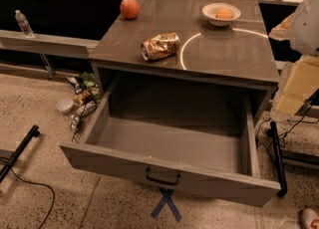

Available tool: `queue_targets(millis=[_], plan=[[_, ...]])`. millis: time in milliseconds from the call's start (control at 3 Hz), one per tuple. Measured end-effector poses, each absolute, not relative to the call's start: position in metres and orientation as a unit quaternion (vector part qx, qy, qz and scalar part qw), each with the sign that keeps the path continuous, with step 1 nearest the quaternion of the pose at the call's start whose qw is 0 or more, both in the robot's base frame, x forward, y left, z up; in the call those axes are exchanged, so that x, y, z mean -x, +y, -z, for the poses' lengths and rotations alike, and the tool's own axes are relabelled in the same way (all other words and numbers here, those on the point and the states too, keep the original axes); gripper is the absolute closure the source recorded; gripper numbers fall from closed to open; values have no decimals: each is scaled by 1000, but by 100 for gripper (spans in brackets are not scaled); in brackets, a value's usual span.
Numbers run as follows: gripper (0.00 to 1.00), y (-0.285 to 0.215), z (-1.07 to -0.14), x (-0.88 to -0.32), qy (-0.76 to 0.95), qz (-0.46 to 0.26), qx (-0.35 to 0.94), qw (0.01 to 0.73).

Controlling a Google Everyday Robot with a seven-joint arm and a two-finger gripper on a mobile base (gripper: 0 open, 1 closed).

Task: Close top drawer

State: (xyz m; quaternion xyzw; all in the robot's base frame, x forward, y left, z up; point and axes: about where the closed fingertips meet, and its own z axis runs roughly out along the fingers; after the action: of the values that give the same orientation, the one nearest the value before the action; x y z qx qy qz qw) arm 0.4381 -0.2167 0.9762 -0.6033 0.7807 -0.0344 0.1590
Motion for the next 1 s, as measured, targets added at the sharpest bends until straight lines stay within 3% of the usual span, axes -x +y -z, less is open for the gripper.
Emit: queue_targets(millis=[333,1000], plan=[[0,-217,-976,-438,781,34,603,159],[40,-214,-958,-430,778,32,605,163]])
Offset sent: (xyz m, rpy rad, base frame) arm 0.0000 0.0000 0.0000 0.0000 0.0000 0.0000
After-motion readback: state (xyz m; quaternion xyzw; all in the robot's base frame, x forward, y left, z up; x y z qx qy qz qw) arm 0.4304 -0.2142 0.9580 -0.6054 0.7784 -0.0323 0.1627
